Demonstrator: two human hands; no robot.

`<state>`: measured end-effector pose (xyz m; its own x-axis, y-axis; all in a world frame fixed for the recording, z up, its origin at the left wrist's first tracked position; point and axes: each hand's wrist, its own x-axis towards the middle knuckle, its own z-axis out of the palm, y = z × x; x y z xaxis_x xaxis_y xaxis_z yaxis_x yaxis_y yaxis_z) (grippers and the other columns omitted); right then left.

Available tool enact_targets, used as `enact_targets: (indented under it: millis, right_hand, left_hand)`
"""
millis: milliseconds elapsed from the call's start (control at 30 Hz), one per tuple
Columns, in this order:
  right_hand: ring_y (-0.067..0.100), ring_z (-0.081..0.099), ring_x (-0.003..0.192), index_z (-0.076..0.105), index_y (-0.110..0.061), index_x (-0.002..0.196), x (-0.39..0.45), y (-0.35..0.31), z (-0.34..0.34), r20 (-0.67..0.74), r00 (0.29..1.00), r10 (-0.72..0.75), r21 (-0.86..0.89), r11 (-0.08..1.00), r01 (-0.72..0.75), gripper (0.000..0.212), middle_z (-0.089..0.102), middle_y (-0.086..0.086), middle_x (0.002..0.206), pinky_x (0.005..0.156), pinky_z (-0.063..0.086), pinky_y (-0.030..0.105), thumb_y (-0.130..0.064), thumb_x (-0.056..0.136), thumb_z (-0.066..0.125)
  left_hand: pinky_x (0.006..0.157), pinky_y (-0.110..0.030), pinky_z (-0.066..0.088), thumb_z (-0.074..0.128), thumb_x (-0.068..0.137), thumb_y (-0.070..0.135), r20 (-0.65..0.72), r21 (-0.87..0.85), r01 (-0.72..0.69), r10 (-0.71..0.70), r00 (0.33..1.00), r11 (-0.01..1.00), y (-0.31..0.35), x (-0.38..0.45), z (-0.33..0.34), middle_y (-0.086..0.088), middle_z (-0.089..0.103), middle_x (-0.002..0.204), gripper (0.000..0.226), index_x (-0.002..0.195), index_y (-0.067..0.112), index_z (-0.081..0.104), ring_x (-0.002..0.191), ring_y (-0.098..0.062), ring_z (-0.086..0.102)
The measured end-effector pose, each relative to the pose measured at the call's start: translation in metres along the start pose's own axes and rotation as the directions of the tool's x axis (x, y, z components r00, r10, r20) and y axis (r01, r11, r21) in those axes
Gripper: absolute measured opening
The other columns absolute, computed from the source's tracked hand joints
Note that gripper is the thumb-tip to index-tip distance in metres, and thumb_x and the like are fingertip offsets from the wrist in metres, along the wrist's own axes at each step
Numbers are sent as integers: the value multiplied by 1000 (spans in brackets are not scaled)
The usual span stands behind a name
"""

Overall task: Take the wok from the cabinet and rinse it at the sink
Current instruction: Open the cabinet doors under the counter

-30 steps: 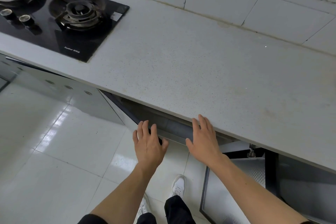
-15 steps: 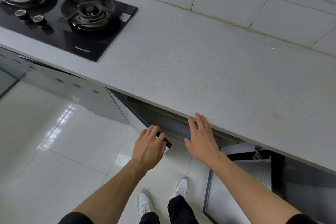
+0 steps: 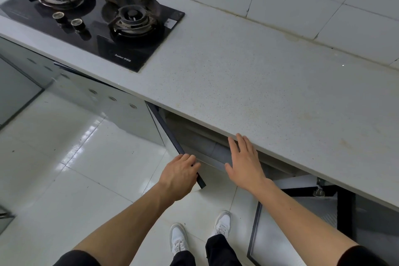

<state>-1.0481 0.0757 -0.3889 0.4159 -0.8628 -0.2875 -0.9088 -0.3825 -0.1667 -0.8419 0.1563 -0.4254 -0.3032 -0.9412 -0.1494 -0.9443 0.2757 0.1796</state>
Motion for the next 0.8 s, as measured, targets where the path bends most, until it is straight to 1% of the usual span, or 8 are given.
enact_targets:
  millis: [167, 267, 467, 533, 600, 667, 700, 800]
  right_hand:
    - [31, -5, 148, 6, -13, 154, -1, -16, 6, 25, 999, -43, -2, 999, 43, 78, -3, 16, 161, 121, 6, 44, -37, 95, 51]
    - [31, -7, 148, 6, -15, 154, -1, -28, 10, 41, 997, -61, -5, 998, 61, 78, -5, 15, 161, 121, 7, 46, -37, 95, 51]
    - [31, -5, 149, 9, -15, 154, -3, -44, 11, 69, 994, -81, 21, 997, 80, 77, -2, 14, 162, 121, 10, 46, -36, 94, 52]
    - [31, -4, 149, 10, -15, 154, -6, -54, 13, 84, 992, -91, 30, 996, 88, 76, -2, 14, 162, 121, 11, 46, -36, 94, 53]
    - [29, -4, 149, 10, -16, 154, -9, -66, 15, 104, 989, -100, 38, 995, 97, 74, -3, 13, 162, 120, 11, 45, -36, 95, 52]
    - [28, -5, 149, 10, -17, 154, -11, -76, 17, 116, 987, -110, 43, 993, 106, 74, -4, 11, 162, 121, 11, 44, -36, 95, 51]
    - [28, -6, 149, 10, -18, 154, -12, -81, 18, 117, 986, -117, 45, 993, 113, 74, -4, 10, 162, 121, 11, 43, -36, 95, 51]
    - [27, -6, 149, 10, -18, 154, -12, -91, 19, 110, 985, -135, 51, 990, 130, 73, -4, 9, 162, 120, 10, 42, -36, 95, 51]
  left_hand:
    - [77, -31, 49, 68, 81, 25, 66, 21, -2, 1, 998, 1000, -13, -19, -2, 2, 56, 87, 13, 93, 21, 63, 77, -19, 50]
    - [70, -29, 49, 69, 75, 22, 51, 21, 9, -10, 999, 1000, -21, -34, -3, 4, 54, 82, 13, 87, 23, 62, 74, -18, 48]
    - [73, -30, 52, 70, 71, 20, -24, 10, 17, -16, 1000, 1000, -44, -72, -2, 1, 53, 88, 21, 87, 21, 57, 81, -21, 52]
    - [72, -29, 52, 72, 71, 22, -15, 30, 48, -48, 999, 998, -51, -81, -2, 1, 53, 87, 19, 83, 21, 58, 81, -21, 52]
    - [76, -31, 54, 73, 71, 22, -18, 46, 110, -109, 994, 993, -59, -92, 2, -2, 56, 94, 18, 82, 19, 59, 90, -23, 56]
    - [89, -36, 54, 67, 75, 19, -25, 35, 194, -193, 981, 980, -67, -102, 6, -11, 57, 114, 22, 96, 12, 63, 114, -29, 54]
    - [96, -38, 52, 64, 78, 20, -3, 36, 248, -248, 969, 968, -72, -108, 9, -15, 55, 126, 34, 109, 7, 62, 125, -32, 50]
    - [106, -41, 46, 58, 83, 23, 107, 78, 336, -343, 933, 939, -86, -123, 15, -21, 43, 146, 60, 136, -5, 48, 137, -35, 39]
